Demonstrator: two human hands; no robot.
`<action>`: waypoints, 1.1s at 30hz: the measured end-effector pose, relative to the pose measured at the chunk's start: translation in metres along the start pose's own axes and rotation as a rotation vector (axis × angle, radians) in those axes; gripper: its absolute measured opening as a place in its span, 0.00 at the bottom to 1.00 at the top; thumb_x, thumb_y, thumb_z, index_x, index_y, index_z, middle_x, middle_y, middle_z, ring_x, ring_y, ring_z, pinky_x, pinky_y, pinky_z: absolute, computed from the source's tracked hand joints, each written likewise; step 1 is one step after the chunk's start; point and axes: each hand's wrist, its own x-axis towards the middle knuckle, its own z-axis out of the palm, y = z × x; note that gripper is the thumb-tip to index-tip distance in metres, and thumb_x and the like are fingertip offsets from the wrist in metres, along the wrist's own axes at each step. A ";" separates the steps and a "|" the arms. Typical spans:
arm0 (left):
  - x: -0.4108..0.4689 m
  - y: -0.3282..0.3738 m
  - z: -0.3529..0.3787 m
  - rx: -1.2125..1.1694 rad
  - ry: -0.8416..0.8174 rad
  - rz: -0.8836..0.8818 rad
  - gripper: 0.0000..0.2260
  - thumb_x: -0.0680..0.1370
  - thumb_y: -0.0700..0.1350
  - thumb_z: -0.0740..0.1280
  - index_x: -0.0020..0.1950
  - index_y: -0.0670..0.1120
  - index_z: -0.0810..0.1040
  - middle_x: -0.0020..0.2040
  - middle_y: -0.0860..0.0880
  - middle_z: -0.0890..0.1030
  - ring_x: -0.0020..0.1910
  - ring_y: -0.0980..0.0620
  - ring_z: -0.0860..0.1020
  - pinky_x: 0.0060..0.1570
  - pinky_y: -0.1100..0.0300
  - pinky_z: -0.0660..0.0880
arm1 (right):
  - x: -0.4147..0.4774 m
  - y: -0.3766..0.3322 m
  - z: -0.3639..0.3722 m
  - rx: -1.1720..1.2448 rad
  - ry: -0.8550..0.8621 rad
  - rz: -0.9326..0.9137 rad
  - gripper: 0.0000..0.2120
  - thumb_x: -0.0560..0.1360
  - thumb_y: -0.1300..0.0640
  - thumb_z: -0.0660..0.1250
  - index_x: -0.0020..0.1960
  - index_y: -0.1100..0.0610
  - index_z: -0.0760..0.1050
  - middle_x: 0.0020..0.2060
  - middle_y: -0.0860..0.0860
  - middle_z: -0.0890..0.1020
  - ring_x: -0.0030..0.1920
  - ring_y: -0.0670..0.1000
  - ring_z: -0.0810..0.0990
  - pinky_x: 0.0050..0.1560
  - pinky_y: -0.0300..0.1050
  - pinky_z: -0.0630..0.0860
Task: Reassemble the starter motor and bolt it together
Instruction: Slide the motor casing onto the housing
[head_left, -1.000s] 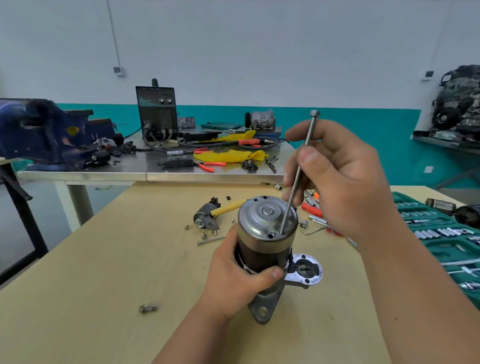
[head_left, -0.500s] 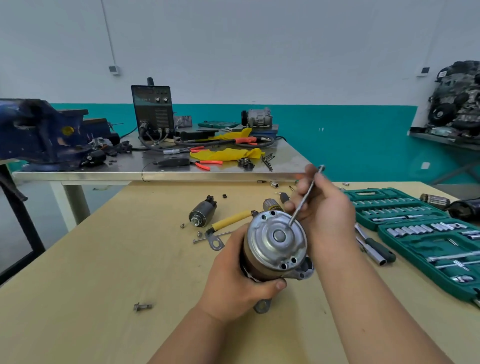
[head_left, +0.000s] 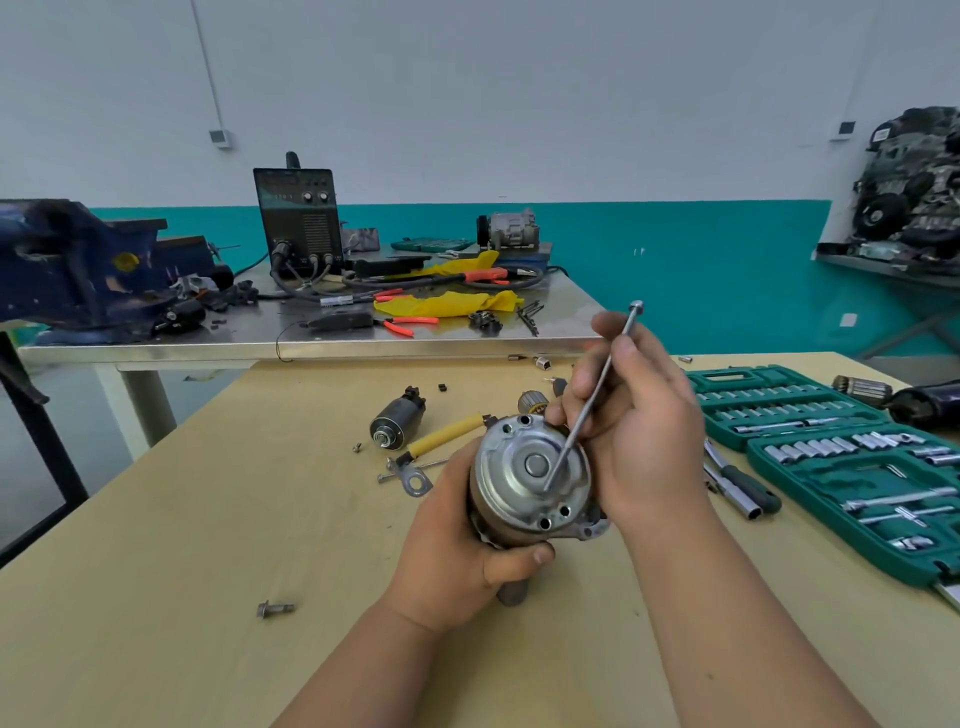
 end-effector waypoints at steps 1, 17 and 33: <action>0.001 0.003 -0.001 -0.004 0.009 -0.003 0.35 0.60 0.57 0.79 0.65 0.62 0.72 0.60 0.57 0.81 0.61 0.56 0.78 0.58 0.63 0.73 | -0.001 -0.004 0.001 -0.087 -0.080 -0.050 0.09 0.78 0.57 0.58 0.49 0.53 0.78 0.28 0.51 0.75 0.23 0.50 0.72 0.28 0.44 0.73; 0.029 0.011 -0.024 -0.130 0.019 -0.169 0.23 0.63 0.57 0.74 0.57 0.55 0.79 0.50 0.54 0.85 0.49 0.55 0.84 0.43 0.64 0.78 | 0.029 -0.010 0.039 -1.112 -0.385 -0.162 0.07 0.78 0.53 0.61 0.44 0.45 0.75 0.38 0.41 0.83 0.41 0.41 0.82 0.44 0.44 0.79; 0.029 0.013 -0.024 -0.109 -0.017 -0.235 0.23 0.62 0.59 0.74 0.56 0.58 0.78 0.49 0.57 0.85 0.48 0.58 0.83 0.42 0.67 0.78 | 0.053 -0.020 0.062 -1.191 -0.432 -0.268 0.14 0.80 0.58 0.59 0.62 0.46 0.71 0.32 0.43 0.81 0.28 0.43 0.74 0.35 0.40 0.75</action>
